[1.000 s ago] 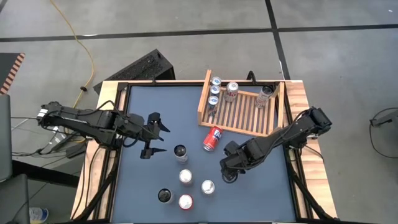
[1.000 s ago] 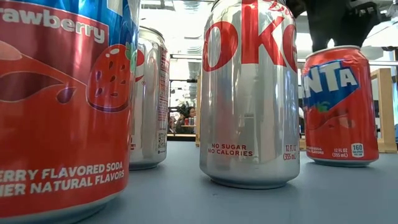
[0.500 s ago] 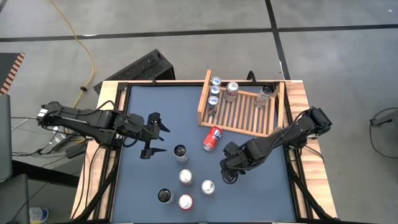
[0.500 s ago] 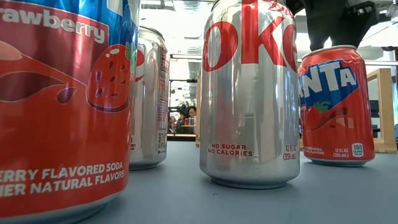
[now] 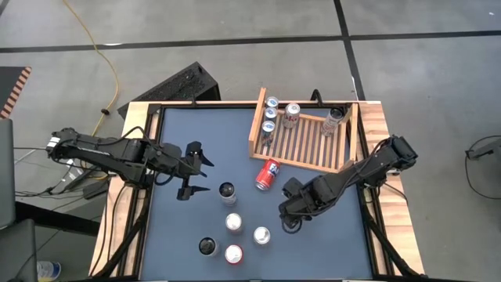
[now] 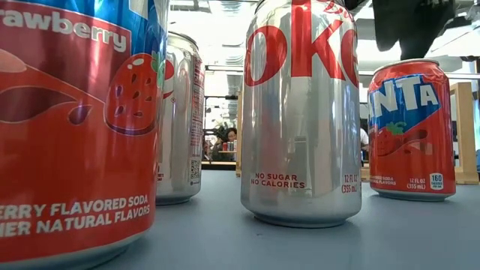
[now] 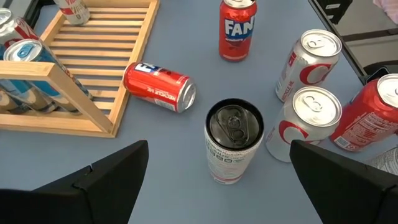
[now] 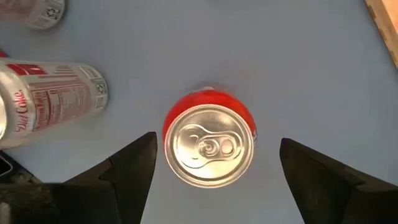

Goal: Place canned beverage on shelf
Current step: Put the middle red soda can on the shelf

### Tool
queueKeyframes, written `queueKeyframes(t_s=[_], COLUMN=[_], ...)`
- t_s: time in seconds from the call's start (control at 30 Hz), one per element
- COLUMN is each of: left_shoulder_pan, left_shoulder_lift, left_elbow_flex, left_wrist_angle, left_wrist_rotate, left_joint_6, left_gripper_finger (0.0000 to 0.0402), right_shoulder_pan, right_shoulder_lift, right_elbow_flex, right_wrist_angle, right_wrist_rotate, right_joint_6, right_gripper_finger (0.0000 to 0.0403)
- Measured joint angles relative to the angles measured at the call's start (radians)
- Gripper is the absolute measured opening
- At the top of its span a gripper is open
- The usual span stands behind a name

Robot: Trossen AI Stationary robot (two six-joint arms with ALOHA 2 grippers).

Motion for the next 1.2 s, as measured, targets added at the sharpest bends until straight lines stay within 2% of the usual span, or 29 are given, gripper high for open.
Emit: queueKeyframes(t_s=[0.33, 0.73, 0.9, 1.2], left_shoulder_pan=[0.0, 0.0, 0.0, 0.0], left_shoulder_lift=[0.0, 0.0, 0.0, 0.0], left_elbow_flex=[0.0, 0.0, 0.0, 0.0], left_wrist_angle=[0.001, 0.001, 0.001, 0.001], left_wrist_rotate=[-0.002, -0.016, -0.016, -0.017], left_joint_6=[0.0, 0.0, 0.0, -0.001], left_gripper_finger=[0.038, 0.038, 0.038, 0.038], right_shoulder_pan=[0.006, -0.004, -0.011, -0.011], right_shoulder_lift=[0.03, 0.081, 0.081, 0.079], right_elbow_flex=[-0.015, -0.016, -0.016, -0.014], right_wrist_angle=[0.026, 0.048, 0.025, 0.02], right_wrist_rotate=[0.002, -0.069, -0.08, -0.091], right_joint_6=[-0.003, -0.062, -0.037, -0.114], right_gripper_finger=[0.0327, 0.0323, 0.0292, 0.0217])
